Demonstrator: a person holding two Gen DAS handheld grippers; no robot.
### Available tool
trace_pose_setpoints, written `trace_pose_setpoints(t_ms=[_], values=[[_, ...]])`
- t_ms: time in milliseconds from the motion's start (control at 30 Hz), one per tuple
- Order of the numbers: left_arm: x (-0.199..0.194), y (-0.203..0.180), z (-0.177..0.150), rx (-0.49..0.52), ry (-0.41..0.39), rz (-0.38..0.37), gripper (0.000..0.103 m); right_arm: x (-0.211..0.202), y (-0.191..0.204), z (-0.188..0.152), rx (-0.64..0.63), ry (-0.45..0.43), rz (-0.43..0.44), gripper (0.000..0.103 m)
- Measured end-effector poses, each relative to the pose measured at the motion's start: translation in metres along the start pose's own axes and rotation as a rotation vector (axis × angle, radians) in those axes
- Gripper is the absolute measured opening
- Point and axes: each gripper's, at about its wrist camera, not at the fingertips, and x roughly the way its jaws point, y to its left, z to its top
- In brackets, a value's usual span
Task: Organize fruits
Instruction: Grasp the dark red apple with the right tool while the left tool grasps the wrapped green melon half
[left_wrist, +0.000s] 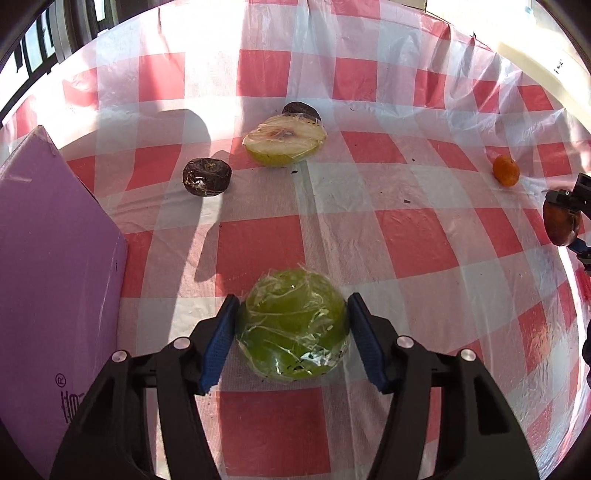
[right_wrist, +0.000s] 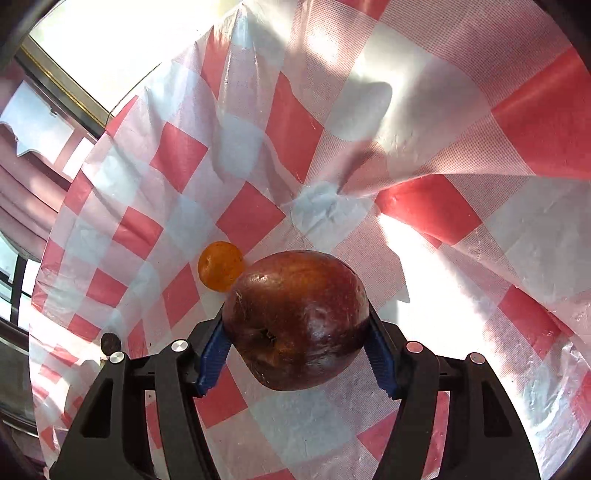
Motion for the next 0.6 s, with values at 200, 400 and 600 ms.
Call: trace_pose_setpoints(t_ms=[200,400,600], values=[[-0.016,-0.001,-0.022,0.062,0.045,-0.051,0.06,-0.016,0.013,-0.049,-0.118,0.069,-0.018,0.064],[-0.026,-0.009,-0.04,0.095,0.102,-0.162,0.06,-0.031,0.032,-0.1,-0.231,0.135,-0.018,0.064],[-0.043,-0.02,-0.061,0.144,0.157,-0.284,0.06,-0.051,0.042,-0.149,-0.272,0.188,-0.032,0.064]])
